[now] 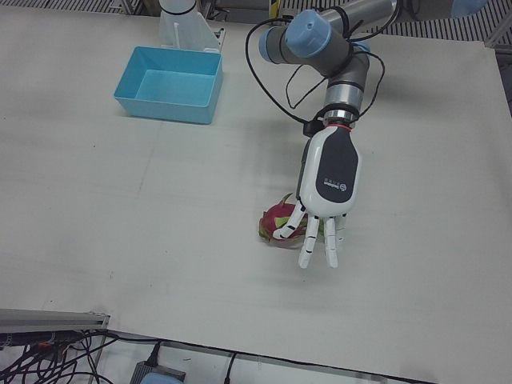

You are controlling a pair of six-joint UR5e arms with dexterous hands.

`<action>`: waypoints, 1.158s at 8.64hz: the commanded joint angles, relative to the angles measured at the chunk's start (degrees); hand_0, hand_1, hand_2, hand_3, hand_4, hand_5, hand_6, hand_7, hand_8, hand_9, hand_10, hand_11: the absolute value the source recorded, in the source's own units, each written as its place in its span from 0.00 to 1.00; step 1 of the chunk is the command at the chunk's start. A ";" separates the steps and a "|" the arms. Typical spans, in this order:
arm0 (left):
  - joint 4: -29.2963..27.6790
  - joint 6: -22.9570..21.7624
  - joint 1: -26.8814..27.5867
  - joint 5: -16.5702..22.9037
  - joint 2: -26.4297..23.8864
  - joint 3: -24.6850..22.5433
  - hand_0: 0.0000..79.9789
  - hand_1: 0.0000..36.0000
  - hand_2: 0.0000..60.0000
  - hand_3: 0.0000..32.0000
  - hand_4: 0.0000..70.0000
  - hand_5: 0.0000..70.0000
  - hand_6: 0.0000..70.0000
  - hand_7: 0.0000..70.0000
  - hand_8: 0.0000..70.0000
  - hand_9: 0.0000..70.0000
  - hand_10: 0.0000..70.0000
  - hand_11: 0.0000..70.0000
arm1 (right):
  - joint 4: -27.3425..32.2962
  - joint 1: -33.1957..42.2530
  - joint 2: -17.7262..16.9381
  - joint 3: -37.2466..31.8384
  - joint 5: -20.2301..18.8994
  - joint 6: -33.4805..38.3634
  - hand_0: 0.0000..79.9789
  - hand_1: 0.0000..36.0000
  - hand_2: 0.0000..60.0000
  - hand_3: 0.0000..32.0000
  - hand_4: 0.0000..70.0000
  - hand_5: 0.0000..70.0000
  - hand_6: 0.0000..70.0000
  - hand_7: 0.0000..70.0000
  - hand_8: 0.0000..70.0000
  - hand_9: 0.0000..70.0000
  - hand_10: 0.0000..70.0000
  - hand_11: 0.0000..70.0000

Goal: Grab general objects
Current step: 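Reach the left hand down over the pink dragon fruit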

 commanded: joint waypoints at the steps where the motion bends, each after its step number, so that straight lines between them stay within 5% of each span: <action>1: 6.53 -0.45 19.20 -21.85 -0.07 0.34 1.00 1.00 0.17 1.00 0.00 0.47 0.00 0.13 0.01 0.01 0.00 0.05 | 0.00 0.00 0.00 0.00 0.00 0.00 0.00 0.00 0.00 0.00 0.00 0.00 0.00 0.00 0.00 0.00 0.00 0.00; 3: 7.10 -0.54 21.00 -21.98 -0.16 3.85 1.00 1.00 0.21 1.00 0.00 0.42 0.00 0.10 0.02 0.00 0.00 0.04 | 0.00 0.09 0.00 0.00 0.00 0.00 0.00 0.00 0.00 0.00 0.00 0.00 0.00 0.00 0.00 0.00 0.00 0.00; 5: 7.36 -0.63 20.65 -21.46 -0.07 3.87 1.00 1.00 0.22 0.98 0.00 0.49 0.00 0.11 0.07 0.00 0.00 0.00 | 0.00 0.00 0.00 0.00 0.00 0.00 0.00 0.00 0.00 0.00 0.00 0.00 0.00 0.00 0.00 0.00 0.00 0.00; 10: 19.92 -0.46 18.64 -21.10 -2.96 -3.86 1.00 1.00 0.27 1.00 0.00 0.43 0.00 0.07 0.02 0.00 0.00 0.00 | 0.00 0.09 0.00 0.00 0.00 0.00 0.00 0.00 0.00 0.00 0.00 0.00 0.00 0.00 0.00 0.00 0.00 0.00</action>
